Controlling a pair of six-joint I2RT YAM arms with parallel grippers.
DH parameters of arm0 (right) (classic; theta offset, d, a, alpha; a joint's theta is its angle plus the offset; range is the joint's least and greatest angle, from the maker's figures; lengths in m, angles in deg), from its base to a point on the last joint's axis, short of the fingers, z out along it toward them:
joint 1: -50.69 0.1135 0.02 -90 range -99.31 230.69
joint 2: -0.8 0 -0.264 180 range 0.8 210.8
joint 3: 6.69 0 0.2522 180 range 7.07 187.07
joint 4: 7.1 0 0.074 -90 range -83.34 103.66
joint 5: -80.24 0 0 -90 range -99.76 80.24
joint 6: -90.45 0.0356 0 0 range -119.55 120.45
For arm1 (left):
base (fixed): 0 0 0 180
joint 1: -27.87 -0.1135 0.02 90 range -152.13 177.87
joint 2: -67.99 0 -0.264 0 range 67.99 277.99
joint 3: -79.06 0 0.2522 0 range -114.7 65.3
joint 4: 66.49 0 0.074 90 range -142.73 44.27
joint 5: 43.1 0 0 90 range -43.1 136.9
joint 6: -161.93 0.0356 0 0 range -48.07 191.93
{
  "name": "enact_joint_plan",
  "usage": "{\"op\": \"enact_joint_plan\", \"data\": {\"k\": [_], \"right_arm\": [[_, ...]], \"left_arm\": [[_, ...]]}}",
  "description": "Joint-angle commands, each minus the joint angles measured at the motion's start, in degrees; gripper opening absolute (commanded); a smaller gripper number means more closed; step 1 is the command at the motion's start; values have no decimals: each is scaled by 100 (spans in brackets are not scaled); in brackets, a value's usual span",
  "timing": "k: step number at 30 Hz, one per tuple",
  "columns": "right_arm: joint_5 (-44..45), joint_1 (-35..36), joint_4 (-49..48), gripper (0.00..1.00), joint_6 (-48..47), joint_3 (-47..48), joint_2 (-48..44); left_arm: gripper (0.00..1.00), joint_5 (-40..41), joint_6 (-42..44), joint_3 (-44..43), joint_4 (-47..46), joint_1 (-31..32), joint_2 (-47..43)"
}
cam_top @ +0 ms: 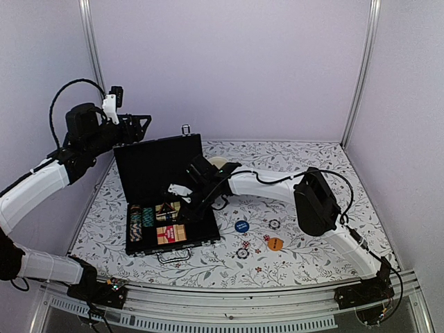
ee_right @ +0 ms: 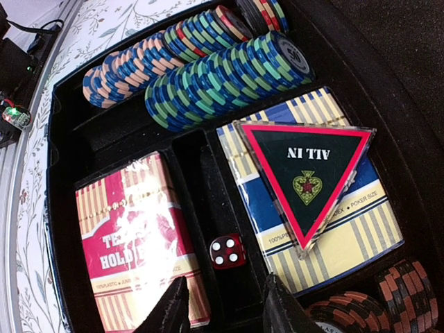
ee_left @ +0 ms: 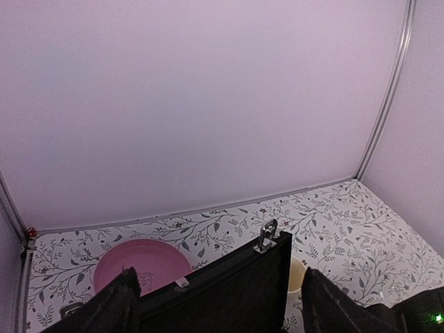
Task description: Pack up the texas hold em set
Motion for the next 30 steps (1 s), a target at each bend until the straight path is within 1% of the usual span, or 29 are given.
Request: {"op": "enact_joint_plan", "data": {"k": [1, 5, 8, 12, 15, 18, 20, 21, 23, 24, 25, 26, 28, 30], "right_arm": [[22, 13, -30, 27, 76, -17, -266], [-20, -21, -35, 27, 54, -304, -929], [-159, -146, -33, 29, -10, -694, -1676], [-372, -482, -41, 30, -99, -1529, -2631], [-413, -873, -67, 32, -222, -2348, -3414], [-297, -1365, -139, 34, -449, -3271, -4138], [-174, -1789, -288, 35, -598, -3969, -4647], [-182, -2053, -370, 35, -604, -4151, -4880], [-250, -2607, -522, 37, -594, -4778, -5307], [-322, -2968, -582, 38, -590, -5003, -5497], [-370, -3205, -631, 38, -594, -5240, -5661], [-414, -3458, -693, 38, -601, -5473, -5835], [-602, -3937, -949, 39, -578, -6019, -6210], [-850, -4340, -1302, 41, -461, -6598, -6638]], "left_arm": [[80, -68, -39, -58, -62, -39, -70], [80, -33, -63, -58, -67, -39, -47], [79, -21, -96, -64, -64, -36, 1], [74, -120, -63, -154, 34, -40, 136], [72, -347, 69, -252, 122, 18, 256], [72, -490, 376, -471, 406, 371, 435], [72, -373, 573, -679, 717, 789, 598], [72, -287, 637, -767, 840, 994, 686], [70, -151, 610, -911, 1031, 1407, 857], [71, -86, 470, -938, 1122, 1514, 971], [88, -55, 288, -952, 1219, 1598, 1050], [96, -93, 105, -991, 1352, 1648, 1132], [97, -282, -194, -1151, 1761, 1734, 1340], [97, -243, -230, -1314, 2155, 1944, 1504]]}}
